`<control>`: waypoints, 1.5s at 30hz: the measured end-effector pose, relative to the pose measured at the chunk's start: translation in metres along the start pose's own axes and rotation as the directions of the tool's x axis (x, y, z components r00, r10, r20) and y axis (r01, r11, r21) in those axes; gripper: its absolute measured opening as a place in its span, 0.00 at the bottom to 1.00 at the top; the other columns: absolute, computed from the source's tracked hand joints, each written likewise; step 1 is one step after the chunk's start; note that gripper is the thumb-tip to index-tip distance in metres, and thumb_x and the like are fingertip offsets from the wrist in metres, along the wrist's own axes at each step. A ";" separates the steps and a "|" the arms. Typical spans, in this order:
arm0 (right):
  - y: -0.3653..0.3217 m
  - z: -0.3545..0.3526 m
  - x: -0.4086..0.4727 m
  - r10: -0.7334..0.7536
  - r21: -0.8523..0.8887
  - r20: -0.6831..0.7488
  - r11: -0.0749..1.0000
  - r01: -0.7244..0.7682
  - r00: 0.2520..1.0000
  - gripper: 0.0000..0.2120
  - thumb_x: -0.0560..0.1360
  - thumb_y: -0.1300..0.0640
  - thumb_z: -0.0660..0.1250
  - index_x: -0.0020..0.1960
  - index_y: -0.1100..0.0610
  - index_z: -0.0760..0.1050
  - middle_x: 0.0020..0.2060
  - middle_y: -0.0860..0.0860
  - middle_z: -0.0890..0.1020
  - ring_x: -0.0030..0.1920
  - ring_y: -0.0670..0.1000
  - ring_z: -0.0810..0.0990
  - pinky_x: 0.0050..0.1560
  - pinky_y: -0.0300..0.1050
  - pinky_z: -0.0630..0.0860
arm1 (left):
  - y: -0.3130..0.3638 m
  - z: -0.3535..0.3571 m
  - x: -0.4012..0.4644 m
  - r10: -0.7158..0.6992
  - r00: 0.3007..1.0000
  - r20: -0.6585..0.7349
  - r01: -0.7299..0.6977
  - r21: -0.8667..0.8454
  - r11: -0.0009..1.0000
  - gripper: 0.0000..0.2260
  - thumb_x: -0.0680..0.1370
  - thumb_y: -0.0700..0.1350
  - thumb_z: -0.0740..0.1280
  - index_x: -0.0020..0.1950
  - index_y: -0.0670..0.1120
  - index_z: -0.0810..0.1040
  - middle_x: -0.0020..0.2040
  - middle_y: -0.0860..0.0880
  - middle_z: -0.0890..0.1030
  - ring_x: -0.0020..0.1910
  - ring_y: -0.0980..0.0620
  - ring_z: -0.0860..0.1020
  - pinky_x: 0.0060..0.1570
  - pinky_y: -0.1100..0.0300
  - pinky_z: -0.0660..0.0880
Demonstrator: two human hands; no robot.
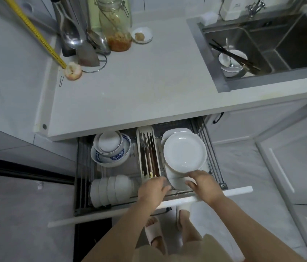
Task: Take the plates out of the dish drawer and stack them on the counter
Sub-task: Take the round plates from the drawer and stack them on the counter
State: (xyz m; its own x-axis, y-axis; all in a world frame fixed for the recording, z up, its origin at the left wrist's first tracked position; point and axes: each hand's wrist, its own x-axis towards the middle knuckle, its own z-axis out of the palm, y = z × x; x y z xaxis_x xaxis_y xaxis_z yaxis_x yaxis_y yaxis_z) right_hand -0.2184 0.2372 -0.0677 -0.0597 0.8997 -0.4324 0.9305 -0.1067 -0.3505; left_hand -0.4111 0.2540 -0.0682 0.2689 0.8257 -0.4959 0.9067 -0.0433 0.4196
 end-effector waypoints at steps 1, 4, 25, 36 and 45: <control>0.005 -0.006 0.006 0.000 -0.002 0.006 1.000 0.000 1.000 0.17 0.78 0.51 0.61 0.66 0.51 0.72 0.62 0.50 0.78 0.63 0.52 0.74 0.62 0.45 0.71 | 0.007 -0.002 0.009 -0.013 1.000 -0.012 0.013 -0.005 1.000 0.17 0.78 0.56 0.59 0.64 0.51 0.73 0.58 0.49 0.80 0.55 0.48 0.78 0.49 0.55 0.76; 0.019 -0.021 0.024 0.029 0.015 0.027 0.999 -0.030 0.999 0.21 0.78 0.50 0.61 0.70 0.52 0.67 0.66 0.51 0.73 0.65 0.53 0.72 0.64 0.45 0.70 | 0.026 -0.007 0.036 -0.082 0.997 0.001 0.082 -0.060 0.995 0.20 0.79 0.57 0.58 0.69 0.52 0.68 0.63 0.49 0.77 0.60 0.48 0.76 0.54 0.53 0.75; 0.078 -0.022 0.136 0.390 0.061 0.152 0.914 -0.402 0.908 0.15 0.78 0.62 0.56 0.65 0.61 0.62 0.57 0.60 0.78 0.56 0.60 0.78 0.53 0.53 0.75 | 0.024 0.023 0.146 -0.445 0.895 0.009 0.445 -0.066 0.893 0.16 0.80 0.51 0.57 0.66 0.46 0.66 0.52 0.46 0.79 0.49 0.46 0.79 0.41 0.54 0.74; 0.083 -0.001 0.150 0.433 -0.040 -0.033 0.900 -0.434 0.901 0.14 0.78 0.62 0.58 0.63 0.59 0.65 0.59 0.56 0.71 0.49 0.60 0.80 0.39 0.47 0.72 | 0.003 0.045 0.168 -0.375 0.925 -0.063 0.370 -0.080 0.925 0.14 0.81 0.51 0.55 0.64 0.47 0.68 0.49 0.45 0.82 0.48 0.44 0.80 0.38 0.57 0.69; 0.072 0.001 0.139 0.461 0.121 -0.139 0.886 -0.447 0.877 0.11 0.76 0.62 0.57 0.58 0.57 0.68 0.48 0.57 0.80 0.46 0.60 0.78 0.36 0.45 0.68 | -0.008 0.028 0.151 -0.314 0.943 -0.111 0.290 -0.192 0.938 0.14 0.80 0.49 0.56 0.65 0.52 0.70 0.47 0.47 0.82 0.45 0.45 0.79 0.42 0.55 0.75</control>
State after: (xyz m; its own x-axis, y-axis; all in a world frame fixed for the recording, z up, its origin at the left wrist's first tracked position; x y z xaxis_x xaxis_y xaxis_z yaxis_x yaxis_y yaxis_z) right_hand -0.1601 0.3546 -0.1537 0.4266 0.7984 -0.4249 0.8078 -0.5476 -0.2179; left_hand -0.3685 0.3630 -0.1673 -0.0672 0.8544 -0.5152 0.8659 0.3065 0.3953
